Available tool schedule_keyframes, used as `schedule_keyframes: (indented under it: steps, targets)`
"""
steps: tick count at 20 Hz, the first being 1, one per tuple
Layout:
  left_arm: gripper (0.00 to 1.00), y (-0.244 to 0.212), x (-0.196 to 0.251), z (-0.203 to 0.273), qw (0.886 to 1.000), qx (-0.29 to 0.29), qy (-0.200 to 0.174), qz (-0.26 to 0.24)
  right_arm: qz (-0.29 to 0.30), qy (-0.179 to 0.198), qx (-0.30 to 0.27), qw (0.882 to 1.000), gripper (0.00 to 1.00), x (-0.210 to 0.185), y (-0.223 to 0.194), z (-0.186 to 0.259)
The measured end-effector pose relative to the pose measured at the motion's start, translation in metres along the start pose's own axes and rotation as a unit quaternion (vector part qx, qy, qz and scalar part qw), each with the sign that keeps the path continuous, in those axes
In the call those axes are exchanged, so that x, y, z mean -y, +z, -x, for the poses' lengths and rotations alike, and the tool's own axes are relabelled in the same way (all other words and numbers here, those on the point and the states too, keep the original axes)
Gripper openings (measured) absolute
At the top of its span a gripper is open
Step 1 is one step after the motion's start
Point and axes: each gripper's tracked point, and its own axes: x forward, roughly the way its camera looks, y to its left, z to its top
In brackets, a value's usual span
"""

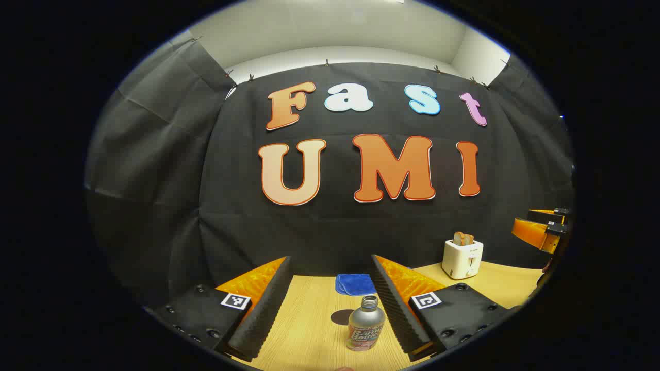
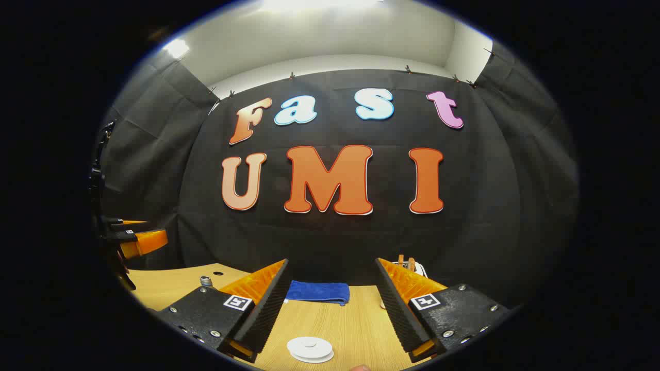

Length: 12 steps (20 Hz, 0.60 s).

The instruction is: Open the teacup lid with one hand, grasp the water bottle and pour water into the teacup with the other hand; after pouring, place the water bottle on the coaster and then close the teacup lid.

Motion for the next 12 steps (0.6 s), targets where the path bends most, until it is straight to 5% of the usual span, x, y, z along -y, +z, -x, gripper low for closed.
schedule_keyframes:
  steps: [12]
  targets:
    - [0.98,-0.0024,0.0084,-0.0031,1.000,-0.005,-0.007,0.000,0.001,0.007,-0.002,1.000,0.96,-0.0051,0.0019,-0.0023]
